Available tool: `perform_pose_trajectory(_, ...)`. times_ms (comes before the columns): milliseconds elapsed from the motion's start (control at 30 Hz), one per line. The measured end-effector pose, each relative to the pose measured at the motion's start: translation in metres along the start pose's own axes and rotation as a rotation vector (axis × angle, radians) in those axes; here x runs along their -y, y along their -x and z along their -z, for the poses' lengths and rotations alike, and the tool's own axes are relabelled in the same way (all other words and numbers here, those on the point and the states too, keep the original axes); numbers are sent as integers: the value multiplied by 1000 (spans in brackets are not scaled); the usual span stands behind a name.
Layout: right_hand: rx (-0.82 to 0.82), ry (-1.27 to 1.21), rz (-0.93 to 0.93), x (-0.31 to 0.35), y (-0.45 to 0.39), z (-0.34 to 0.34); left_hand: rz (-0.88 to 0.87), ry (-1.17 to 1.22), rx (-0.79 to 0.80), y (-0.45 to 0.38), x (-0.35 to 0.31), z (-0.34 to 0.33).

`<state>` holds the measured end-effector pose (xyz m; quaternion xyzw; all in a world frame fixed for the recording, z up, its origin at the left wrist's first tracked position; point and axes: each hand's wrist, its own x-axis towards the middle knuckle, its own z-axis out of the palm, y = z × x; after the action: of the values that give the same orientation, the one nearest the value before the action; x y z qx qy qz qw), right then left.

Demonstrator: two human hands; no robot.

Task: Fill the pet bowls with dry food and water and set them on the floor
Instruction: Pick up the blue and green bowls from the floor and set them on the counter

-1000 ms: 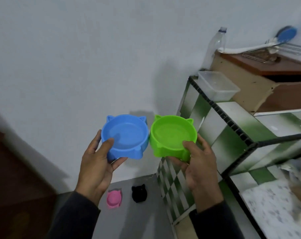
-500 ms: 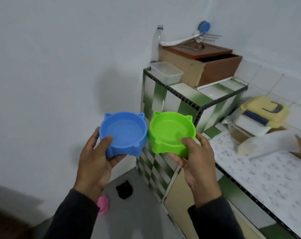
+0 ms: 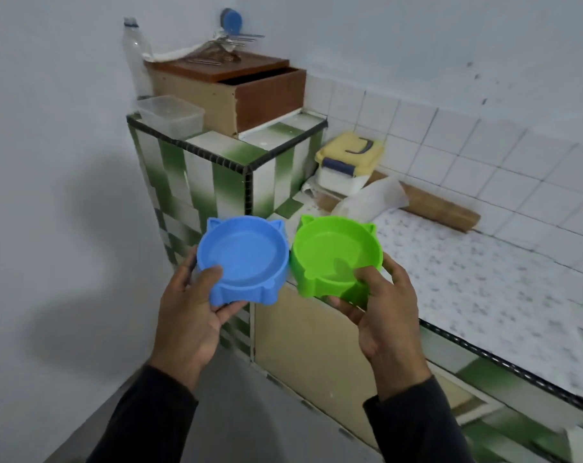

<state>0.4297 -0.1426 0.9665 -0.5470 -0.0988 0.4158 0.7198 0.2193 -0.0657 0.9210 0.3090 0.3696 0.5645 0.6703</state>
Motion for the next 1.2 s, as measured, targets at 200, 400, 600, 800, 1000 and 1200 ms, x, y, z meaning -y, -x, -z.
perform_pose_trajectory(200, -138, -38, 54, 36, 14, 110, 97, -36, 70, 45, 63, -71)
perform_pose_trajectory(400, -260, -76, 122, 68, 43, 225, 181, -65, 188, 111, 122, -142)
perform_pose_trajectory(600, -373, -105, 183, 94, 81, 327, 271, -49, 311, 181, 177, -202)
perform_pose_trajectory(800, -509, -143, 221, 110, 115, 410, 354, -77, 432, 241, 223, -246)
perform_pose_trajectory(1000, -630, -223, 260, 118, 141, 473, 417, -108, 560, 281, 257, -289)
perform_pose_trajectory(1200, -780, -272, 308, 126, 160, 534, 511, -139, 672, 318, 306, -332)
